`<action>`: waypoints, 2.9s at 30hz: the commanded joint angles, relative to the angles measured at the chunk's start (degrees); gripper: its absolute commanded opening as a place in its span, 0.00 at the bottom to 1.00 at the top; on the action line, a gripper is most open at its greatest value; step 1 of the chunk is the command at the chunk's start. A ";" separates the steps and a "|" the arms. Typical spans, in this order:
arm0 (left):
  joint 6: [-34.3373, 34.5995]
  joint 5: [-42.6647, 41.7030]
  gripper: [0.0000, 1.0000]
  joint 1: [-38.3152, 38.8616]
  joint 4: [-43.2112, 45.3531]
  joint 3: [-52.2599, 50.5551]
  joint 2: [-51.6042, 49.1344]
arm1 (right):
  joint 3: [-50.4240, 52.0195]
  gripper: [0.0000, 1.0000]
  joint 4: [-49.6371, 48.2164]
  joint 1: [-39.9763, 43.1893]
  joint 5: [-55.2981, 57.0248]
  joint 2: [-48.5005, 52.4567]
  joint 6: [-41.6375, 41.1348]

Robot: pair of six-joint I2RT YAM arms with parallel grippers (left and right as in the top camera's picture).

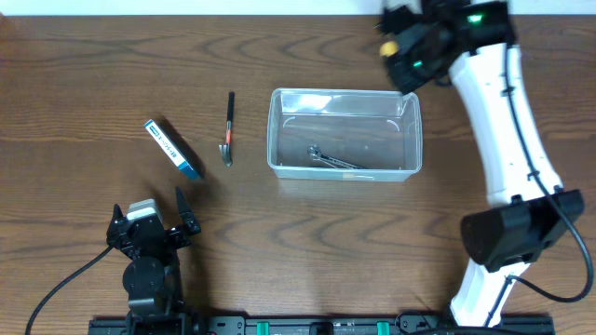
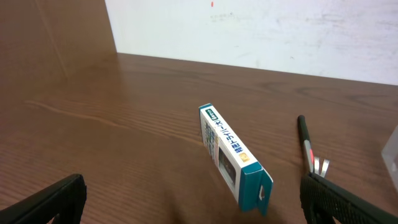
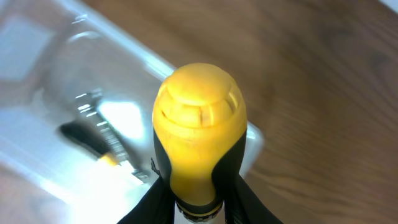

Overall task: Pack container
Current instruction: 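Carry the yellow screwdriver into the container and lower it, then open the right gripper and withdraw to the right, then move the right gripper down over the red-handled pliers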

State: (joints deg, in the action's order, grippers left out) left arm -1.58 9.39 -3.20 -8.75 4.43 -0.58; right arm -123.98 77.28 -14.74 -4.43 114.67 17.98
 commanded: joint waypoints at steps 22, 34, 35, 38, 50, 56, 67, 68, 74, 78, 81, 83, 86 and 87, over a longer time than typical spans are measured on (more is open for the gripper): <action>-0.74 0.07 0.98 0.17 -0.57 -1.60 0.35 | 25.62 0.05 -15.43 -8.87 1.64 3.13 12.39; -0.74 0.07 0.98 0.17 -0.57 -1.60 0.35 | 38.66 0.08 -25.53 -8.44 1.62 4.76 12.55; -0.74 0.07 0.98 0.17 -0.57 -1.60 0.35 | 38.66 0.14 -25.62 -8.44 1.60 4.76 12.52; -0.74 0.07 0.98 0.17 -0.57 -1.60 0.35 | 37.99 0.51 -25.31 -8.57 1.62 4.70 12.52; -0.74 0.07 0.98 0.17 -0.57 -1.60 0.35 | 11.17 0.65 -7.23 -9.25 5.53 4.46 -5.60; -0.74 0.07 0.98 0.17 -0.57 -1.60 0.35 | -3.89 0.95 5.97 -5.86 8.76 4.13 -12.17; -0.74 0.07 0.98 0.17 -0.57 -1.60 0.35 | -8.00 0.99 16.44 11.91 2.27 -0.85 -21.40; -0.74 0.07 0.98 0.17 -0.57 -1.60 0.35 | -8.00 0.99 16.74 13.00 2.29 -1.55 -20.48; -0.74 0.07 0.98 0.17 -0.57 -1.60 0.35 | -7.91 0.99 15.87 17.62 6.10 -10.19 -16.79; -0.74 0.07 0.98 0.17 -0.57 -1.60 0.35 | -6.19 0.99 14.86 19.56 7.21 -15.78 -16.79; -0.74 0.07 0.98 0.17 -0.57 -1.60 0.35 | -1.20 0.99 13.68 21.57 7.23 -18.36 -16.81; -0.74 0.07 0.98 0.17 -0.57 -1.60 0.35 | 4.72 0.99 11.89 23.23 7.23 -19.82 -16.81; -0.74 0.07 0.98 0.17 -0.57 -1.60 0.35 | 15.91 0.99 7.02 25.81 7.19 -21.90 -17.14; -0.74 0.07 0.98 0.17 -0.57 -1.60 0.35 | 19.89 0.99 4.61 26.73 6.93 -22.38 -17.29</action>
State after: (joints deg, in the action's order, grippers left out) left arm -1.58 9.39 -3.20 -8.78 4.43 -0.58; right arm -112.12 84.20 10.00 2.17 91.00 0.64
